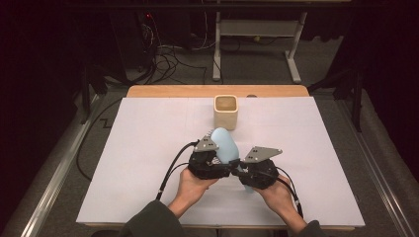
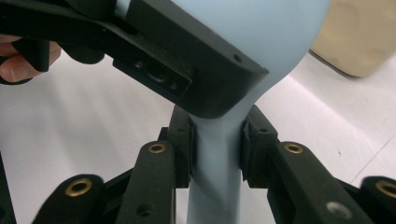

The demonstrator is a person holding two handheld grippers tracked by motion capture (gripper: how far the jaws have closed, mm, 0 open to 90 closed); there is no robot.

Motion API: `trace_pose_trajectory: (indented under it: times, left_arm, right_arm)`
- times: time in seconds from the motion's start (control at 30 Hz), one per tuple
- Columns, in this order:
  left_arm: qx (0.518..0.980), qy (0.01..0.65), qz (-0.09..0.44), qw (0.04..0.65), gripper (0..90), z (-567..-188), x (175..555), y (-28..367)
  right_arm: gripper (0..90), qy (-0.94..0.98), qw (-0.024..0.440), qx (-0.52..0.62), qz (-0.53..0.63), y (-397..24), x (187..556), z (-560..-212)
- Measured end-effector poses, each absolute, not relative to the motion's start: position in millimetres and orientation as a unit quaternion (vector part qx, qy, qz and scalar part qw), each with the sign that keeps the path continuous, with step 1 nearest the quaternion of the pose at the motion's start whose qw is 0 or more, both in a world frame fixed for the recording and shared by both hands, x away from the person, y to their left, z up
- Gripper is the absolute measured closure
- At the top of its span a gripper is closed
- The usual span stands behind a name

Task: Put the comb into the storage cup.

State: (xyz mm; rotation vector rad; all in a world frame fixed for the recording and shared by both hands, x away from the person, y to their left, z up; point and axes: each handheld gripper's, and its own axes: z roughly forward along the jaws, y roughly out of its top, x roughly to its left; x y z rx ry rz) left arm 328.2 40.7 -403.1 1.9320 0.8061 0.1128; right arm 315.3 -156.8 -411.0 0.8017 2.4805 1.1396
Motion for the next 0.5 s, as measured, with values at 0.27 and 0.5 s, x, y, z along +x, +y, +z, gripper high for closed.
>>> trace_pose_trajectory:
  times: [0.27,0.5]
  left_arm:
    - [0.795,0.330,0.030,0.509,47.8,-398.9,327.8,42.8]
    - [0.798,0.327,0.026,0.505,51.2,-396.6,326.2,45.1]
  right_arm:
    - [70.5,0.859,0.146,0.279,0.404,-157.0,316.0,-407.5]
    - [70.5,0.857,0.138,0.279,0.410,-155.5,316.2,-408.0]
